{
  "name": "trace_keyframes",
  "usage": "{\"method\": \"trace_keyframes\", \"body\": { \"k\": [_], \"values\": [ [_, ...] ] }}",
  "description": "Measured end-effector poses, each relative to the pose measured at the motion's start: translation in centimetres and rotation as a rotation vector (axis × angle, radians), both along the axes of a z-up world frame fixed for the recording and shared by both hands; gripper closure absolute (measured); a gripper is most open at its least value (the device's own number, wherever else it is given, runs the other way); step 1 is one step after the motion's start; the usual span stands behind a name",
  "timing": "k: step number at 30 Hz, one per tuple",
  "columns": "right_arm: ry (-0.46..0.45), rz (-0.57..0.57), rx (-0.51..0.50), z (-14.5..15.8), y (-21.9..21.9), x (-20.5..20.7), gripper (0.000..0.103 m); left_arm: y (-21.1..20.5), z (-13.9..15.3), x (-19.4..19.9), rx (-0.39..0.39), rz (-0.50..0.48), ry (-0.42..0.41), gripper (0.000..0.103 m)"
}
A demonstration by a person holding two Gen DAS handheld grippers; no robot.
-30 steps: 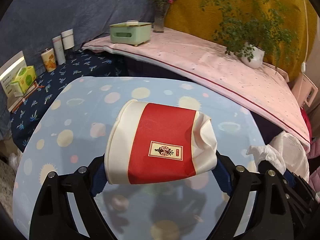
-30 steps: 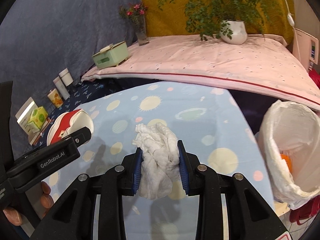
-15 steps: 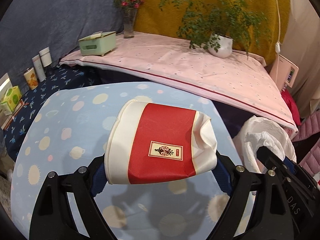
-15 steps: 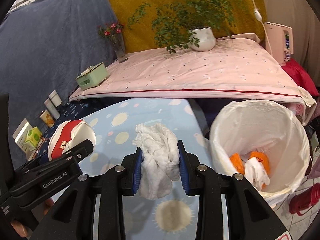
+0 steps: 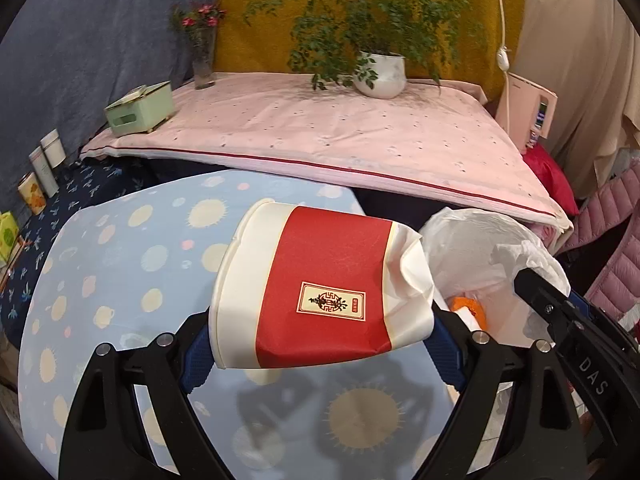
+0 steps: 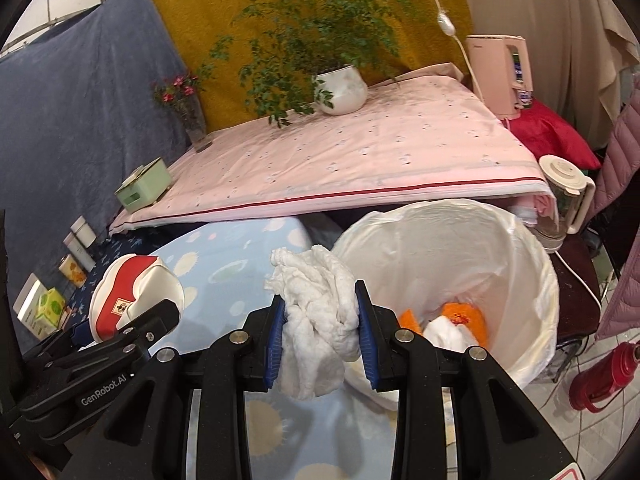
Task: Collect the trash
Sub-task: 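Carry the paper cup and tissue over the bin with both grippers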
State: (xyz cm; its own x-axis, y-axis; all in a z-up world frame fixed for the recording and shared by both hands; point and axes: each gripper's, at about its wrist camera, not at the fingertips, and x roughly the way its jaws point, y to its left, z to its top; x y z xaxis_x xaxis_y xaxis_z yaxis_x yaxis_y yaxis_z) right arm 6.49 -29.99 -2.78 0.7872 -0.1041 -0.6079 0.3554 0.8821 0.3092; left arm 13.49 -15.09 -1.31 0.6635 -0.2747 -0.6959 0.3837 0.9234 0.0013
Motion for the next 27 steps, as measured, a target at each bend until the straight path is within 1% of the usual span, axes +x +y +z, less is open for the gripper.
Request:
{"method": "trace_keyframes", "body": {
  "k": [7,17,22,27],
  "values": [
    [0.011,-0.059,0.006,-0.7,-3.5,-1.3,0.072,-4.0,-0.2,-0.6,0.008,-0.085,-0.002,0.020],
    [0.036,-0.138,0.010,-1.9,-8.1,-2.5,0.072,-9.4,-1.3,-0.4,-0.021,-0.243,0.032,0.020],
    [0.051,-0.159,0.035,-2.9,-9.9,-2.3,0.072,-11.1,-1.9,0.5,-0.005,-0.255,0.038,0.020],
    [0.067,-0.153,0.036,-3.6,-10.6,-1.4,0.072,-11.2,-2.4,1.3,-0.008,-0.232,0.053,0.020]
  ]
}}
